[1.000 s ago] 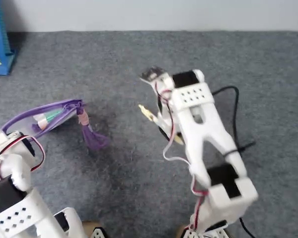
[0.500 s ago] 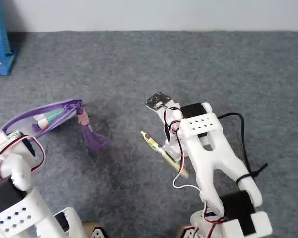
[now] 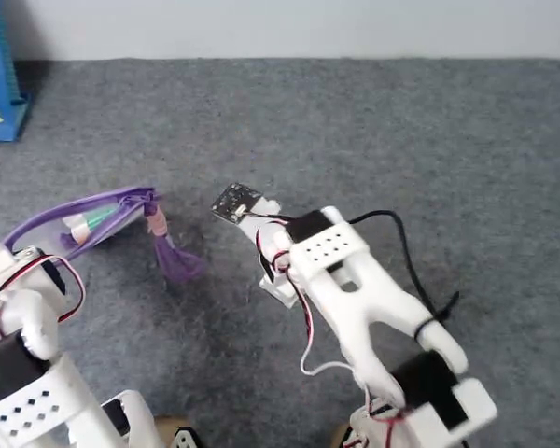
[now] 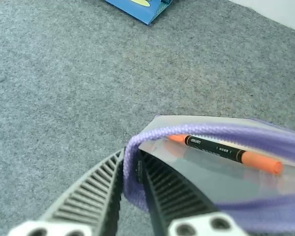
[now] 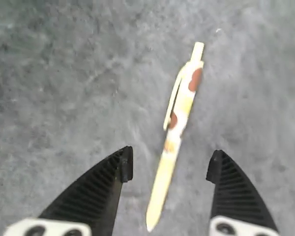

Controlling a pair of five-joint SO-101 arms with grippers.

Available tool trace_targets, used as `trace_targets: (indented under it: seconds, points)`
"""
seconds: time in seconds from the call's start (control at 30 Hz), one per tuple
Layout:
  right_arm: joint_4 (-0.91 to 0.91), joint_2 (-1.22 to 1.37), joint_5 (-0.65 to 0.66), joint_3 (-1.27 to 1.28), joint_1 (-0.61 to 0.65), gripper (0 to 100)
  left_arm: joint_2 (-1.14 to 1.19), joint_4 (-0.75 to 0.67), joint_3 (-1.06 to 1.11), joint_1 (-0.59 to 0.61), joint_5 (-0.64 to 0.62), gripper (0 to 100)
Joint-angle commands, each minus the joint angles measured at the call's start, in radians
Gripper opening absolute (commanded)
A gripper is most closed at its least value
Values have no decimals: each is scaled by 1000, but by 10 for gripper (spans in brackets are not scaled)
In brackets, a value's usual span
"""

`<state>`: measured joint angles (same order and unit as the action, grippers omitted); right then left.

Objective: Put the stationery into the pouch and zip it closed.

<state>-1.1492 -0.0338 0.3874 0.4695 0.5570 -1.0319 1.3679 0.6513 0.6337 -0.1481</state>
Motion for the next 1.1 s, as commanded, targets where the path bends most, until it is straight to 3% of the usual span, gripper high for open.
trace_targets:
  seconds: [0.0,0.3,0.57,0.67,0.87,1.07]
  points:
    - [88,90,-18,-11,10,235,-2,-12,7,6,6,13]
    - [225,223,-18,-11,7,229,-2,-15,16,6,5,13]
    - [285,283,-18,-38,-21,13,-2,-15,16,5,3,13]
    - [269,266,-18,-29,-24,8,-2,-15,18,-6,2,13]
    - [31,47,-23,-8,-19,7,-2,-14,38,-118,2,13]
    - [-64,-424,-32,112,-45,7,-2,18,4,-244,2,13]
